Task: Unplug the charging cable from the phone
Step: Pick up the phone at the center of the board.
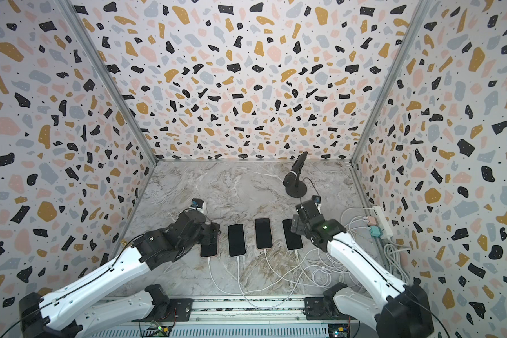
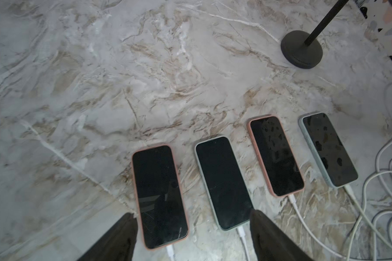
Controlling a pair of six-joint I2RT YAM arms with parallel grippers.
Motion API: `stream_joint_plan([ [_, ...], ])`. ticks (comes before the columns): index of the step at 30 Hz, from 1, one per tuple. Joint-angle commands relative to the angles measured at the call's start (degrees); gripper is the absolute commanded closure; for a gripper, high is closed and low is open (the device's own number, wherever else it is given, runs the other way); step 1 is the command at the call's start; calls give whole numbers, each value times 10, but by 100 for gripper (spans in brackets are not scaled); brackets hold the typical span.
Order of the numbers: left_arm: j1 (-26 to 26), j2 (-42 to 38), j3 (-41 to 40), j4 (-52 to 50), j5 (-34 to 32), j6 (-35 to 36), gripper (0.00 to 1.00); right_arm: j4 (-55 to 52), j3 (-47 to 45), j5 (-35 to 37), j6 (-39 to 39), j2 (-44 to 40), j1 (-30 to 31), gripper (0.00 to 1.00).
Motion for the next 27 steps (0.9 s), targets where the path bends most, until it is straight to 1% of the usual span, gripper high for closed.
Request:
stream_joint_plan([
  [1, -2, -43, -11, -32, -21, -25, 15, 21, -14, -120, -37, -2, -1, 0],
  [4, -3, -56, -40, -19, -11, -51, 12, 2, 8, -129, -61, 69, -1, 0],
  [8, -6, -72, -98, 22, 15, -91, 12, 12, 24, -120, -78, 111, -2, 0],
  [12, -15, -83, -119, 32, 16, -103, 11, 15, 53, -127, -97, 176, -4, 0],
  [15, -18, -86, -117, 26, 17, -99, 9, 27, 63, -145, -103, 219, -13, 0],
  [19, -20, -89, -131, 38, 21, -101, 7, 43, 67, -148, -109, 254, -14, 0],
  [23, -24, -82, -134, 47, 25, -101, 5, 62, 66, -169, -110, 276, -14, 0],
  [27, -28, -75, -132, 56, 29, -99, 4, 64, 68, -163, -111, 288, -14, 0],
])
